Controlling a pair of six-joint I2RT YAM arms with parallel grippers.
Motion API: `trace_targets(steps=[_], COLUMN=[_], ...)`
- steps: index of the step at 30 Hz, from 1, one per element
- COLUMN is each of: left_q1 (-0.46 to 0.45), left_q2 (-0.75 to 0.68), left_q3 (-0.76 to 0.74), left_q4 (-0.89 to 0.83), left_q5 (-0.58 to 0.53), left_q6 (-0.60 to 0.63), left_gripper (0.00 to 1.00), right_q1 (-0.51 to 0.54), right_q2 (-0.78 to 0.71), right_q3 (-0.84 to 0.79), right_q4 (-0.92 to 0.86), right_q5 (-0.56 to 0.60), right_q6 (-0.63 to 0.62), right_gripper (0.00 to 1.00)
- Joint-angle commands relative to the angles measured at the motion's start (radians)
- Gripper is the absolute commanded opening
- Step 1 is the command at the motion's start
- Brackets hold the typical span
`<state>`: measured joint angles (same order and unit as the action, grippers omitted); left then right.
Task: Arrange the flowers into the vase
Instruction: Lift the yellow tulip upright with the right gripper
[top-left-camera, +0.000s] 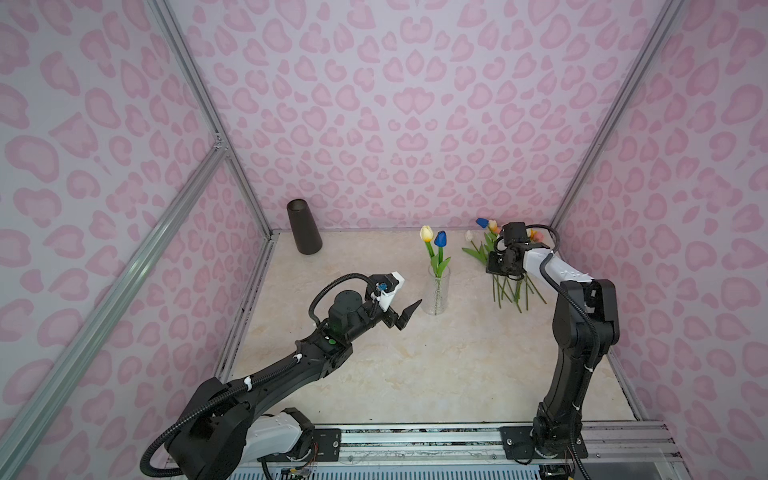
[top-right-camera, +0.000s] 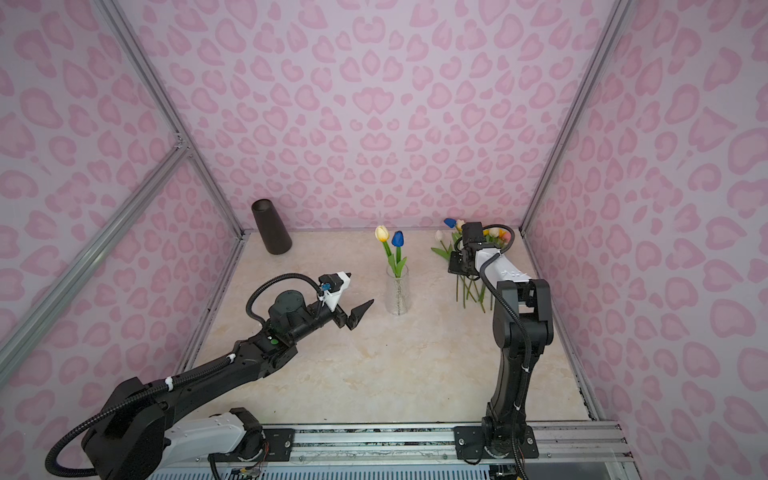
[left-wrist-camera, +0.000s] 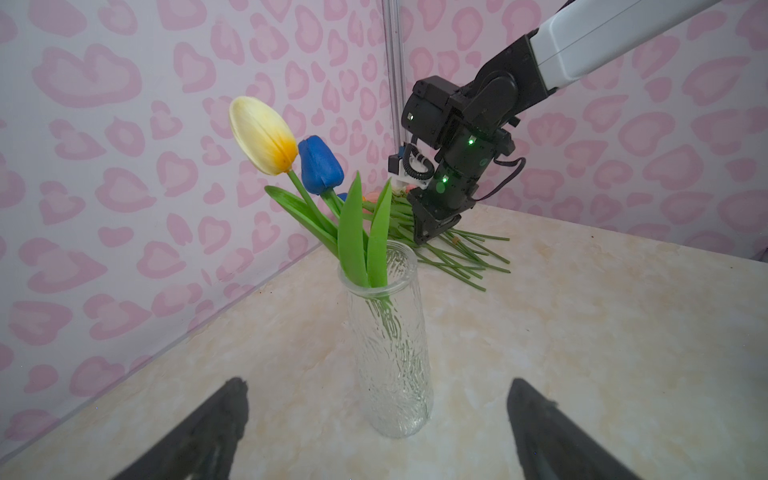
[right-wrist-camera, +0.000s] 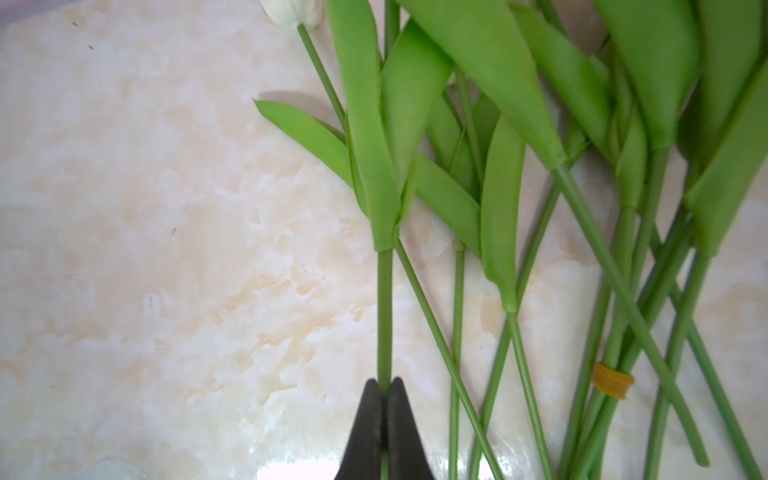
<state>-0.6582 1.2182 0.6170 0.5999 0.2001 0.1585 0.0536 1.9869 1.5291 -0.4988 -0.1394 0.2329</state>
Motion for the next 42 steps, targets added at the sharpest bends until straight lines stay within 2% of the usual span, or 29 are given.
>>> trace_targets(steps=[1,5,13,19,21,23,28,34,38,42], left_q1=[0.0,0.0,-0.001,-0.001,-0.001,-0.001,-0.001,-0.001,-0.001,-0.001], left_q2=[-0.015,-0.026,-0.023,-0.029,-0.034,-0.032,-0.023,-0.026,-0.041,-0.063], left_q3=[-0.006,-0.016,-0.026,-0.036,-0.043,-0.044,-0.032,-0.049,-0.056,-0.061], left_q4=[0.042,0.064,0.126,0.144,0.146,0.143,0.144,0.153,0.138,0.137], left_q5=[-0.023,-0.048,-0.104,-0.125,-0.138,-0.145,-0.144,-0.14,-0.141,-0.159], left_q6=[0.0,0.001,-0.014,-0.019,-0.02,-0.02,-0.015,-0.036,-0.032,-0.016], left_gripper=[0.98,0.98,0.98,0.98,0.99,0.98,0.99,0.99,0.99,0.98], right_q1=[0.0,0.001,0.014,0.06,0.085,0.081,0.042,0.018,-0.003,0.003], right_q2=[-0.047,-0.123,-0.3,-0.478,-0.535,-0.548,-0.521,-0.521,-0.505,-0.543], right_q3=[-0.018,-0.035,-0.16,-0.374,-0.452,-0.456,-0.402,-0.401,-0.401,-0.431], right_q4=[0.007,0.046,0.231,0.504,0.597,0.588,0.523,0.496,0.461,0.501], right_q5=[-0.02,-0.047,-0.128,-0.186,-0.135,-0.083,-0.122,-0.064,-0.078,-0.148], right_q6=[0.008,-0.005,-0.046,-0.098,-0.114,-0.107,-0.087,-0.036,-0.036,-0.039], right_gripper=[0.0,0.0,0.0,0.0,0.0,0.0,0.0,0.0,0.0,0.0])
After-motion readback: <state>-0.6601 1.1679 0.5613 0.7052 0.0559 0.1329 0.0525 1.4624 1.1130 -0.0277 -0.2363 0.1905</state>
